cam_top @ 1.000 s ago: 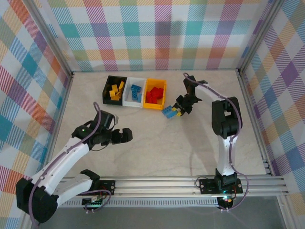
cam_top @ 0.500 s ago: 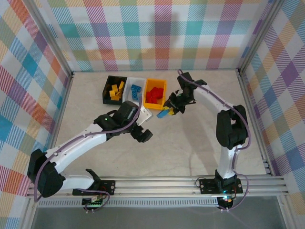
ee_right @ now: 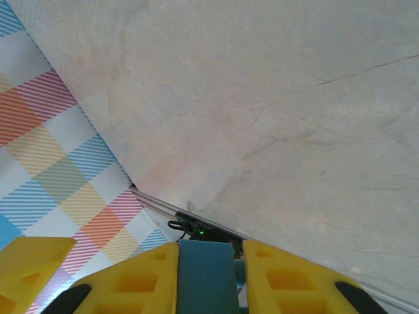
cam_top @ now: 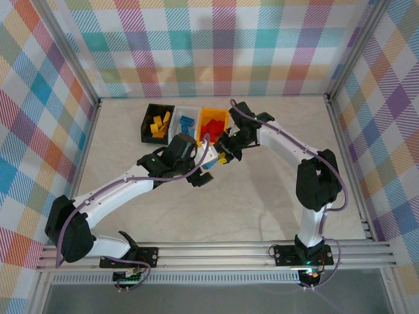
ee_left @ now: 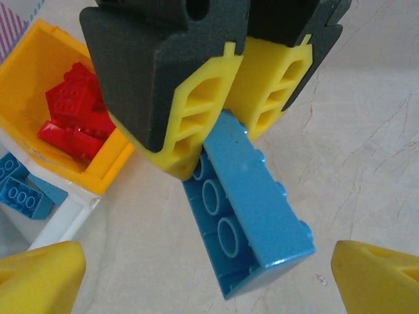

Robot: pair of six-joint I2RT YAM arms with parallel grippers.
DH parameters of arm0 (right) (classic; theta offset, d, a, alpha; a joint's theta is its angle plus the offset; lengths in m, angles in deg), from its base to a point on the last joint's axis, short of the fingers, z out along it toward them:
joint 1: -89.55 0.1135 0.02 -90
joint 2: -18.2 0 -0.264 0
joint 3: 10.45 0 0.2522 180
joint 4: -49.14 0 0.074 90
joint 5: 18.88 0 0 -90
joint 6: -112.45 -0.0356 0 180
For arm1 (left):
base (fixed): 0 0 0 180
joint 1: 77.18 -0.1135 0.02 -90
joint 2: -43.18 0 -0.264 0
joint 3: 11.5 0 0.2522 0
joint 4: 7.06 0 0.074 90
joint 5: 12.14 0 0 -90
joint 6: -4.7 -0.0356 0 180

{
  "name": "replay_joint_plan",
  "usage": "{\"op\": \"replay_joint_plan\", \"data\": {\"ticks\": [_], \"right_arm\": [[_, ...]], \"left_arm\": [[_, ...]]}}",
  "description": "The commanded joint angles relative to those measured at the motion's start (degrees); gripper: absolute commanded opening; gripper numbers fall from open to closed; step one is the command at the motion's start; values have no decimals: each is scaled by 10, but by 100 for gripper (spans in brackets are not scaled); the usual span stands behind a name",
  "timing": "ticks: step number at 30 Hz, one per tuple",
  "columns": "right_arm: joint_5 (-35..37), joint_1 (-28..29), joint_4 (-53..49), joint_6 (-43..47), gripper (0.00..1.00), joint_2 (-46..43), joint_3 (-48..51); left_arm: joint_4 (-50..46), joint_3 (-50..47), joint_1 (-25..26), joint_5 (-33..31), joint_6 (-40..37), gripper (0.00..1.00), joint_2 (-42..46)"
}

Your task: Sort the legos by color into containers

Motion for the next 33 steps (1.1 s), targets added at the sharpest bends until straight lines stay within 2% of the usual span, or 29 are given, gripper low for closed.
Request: {"op": "replay_joint_plan", "data": {"ticks": [1, 3, 11, 16, 20, 22, 26, 29, 30, 31, 32, 33], "right_arm": [[-22, 9, 5, -23, 21, -14, -25], [-25, 16, 10, -30, 21, -14, -26], [-29, 39, 27, -51, 21, -9, -25], [-29, 41, 28, -52, 24, -2, -24], [-29, 42, 30, -54, 30, 2, -29], [-28, 42, 28, -54, 39, 4, -32], [-12, 36, 20, -46, 50, 9, -43], [-6, 18, 34, -52, 54, 13, -44], [-2, 11, 39, -52, 59, 14, -47], [6, 3, 36, -48, 66, 15, -50], [13, -7, 34, -42, 79, 13, -53], [25, -18, 27, -33, 100, 11, -55]], "left_arm": [[15, 13, 6, -3, -19, 94, -1], [13, 13, 6, 0, -19, 91, -2], [5, 15, 6, 0, -20, 65, -12], [-7, 18, 5, 12, -23, 42, -17], [-24, 22, 4, 20, -31, 21, -26], [-25, 22, 1, 21, -31, 19, -28], [-26, 22, -8, 29, -31, 16, -30], [-29, 22, -16, 35, -27, 12, -32], [-28, 22, -20, 37, -24, 11, -34], [-29, 23, -25, 38, -19, 10, -37], [-28, 23, -31, 37, -12, 9, -38], [-25, 23, -39, 36, -2, 9, -39]]}}
